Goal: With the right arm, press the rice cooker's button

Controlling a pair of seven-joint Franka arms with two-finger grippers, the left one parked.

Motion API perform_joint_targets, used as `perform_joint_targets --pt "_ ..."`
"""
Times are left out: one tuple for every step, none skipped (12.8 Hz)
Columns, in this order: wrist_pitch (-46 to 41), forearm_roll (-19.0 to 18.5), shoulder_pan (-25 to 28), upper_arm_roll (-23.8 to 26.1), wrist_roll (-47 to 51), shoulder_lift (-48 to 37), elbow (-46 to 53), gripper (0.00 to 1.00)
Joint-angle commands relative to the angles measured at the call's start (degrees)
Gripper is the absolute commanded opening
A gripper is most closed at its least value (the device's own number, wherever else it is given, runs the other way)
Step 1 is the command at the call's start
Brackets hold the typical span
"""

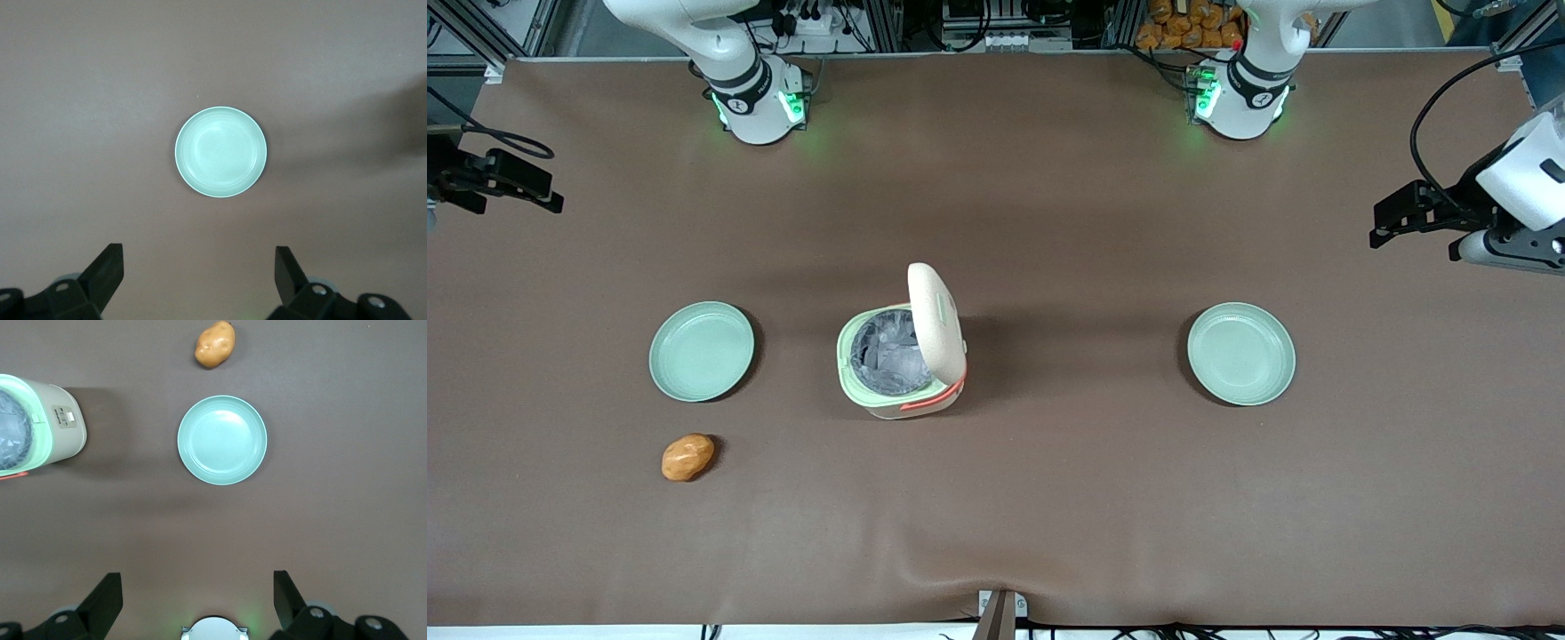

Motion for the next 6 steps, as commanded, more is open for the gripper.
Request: perform_joint_targets --pt "1.78 -1.33 -0.89 1.11 -0.90 -4.88 -5.14 1.00" --pt "3.01 -1.33 -0.89 1.11 -0.90 -6.55 -7.42 1.00" --pt "3.45 -1.42 -0.97 1.03 -0.99 -7.61 -8.31 1.00" --pt "3.37 -1.42 -0.97 0.94 -1.51 -7.62 -8.06 1.00" --pt "3.46 -1.50 -0.97 0.94 -1.69 -7.36 -7.62 1.00" --pt "3.46 -1.59 -1.06 0.94 -1.69 -7.18 -6.83 1.00"
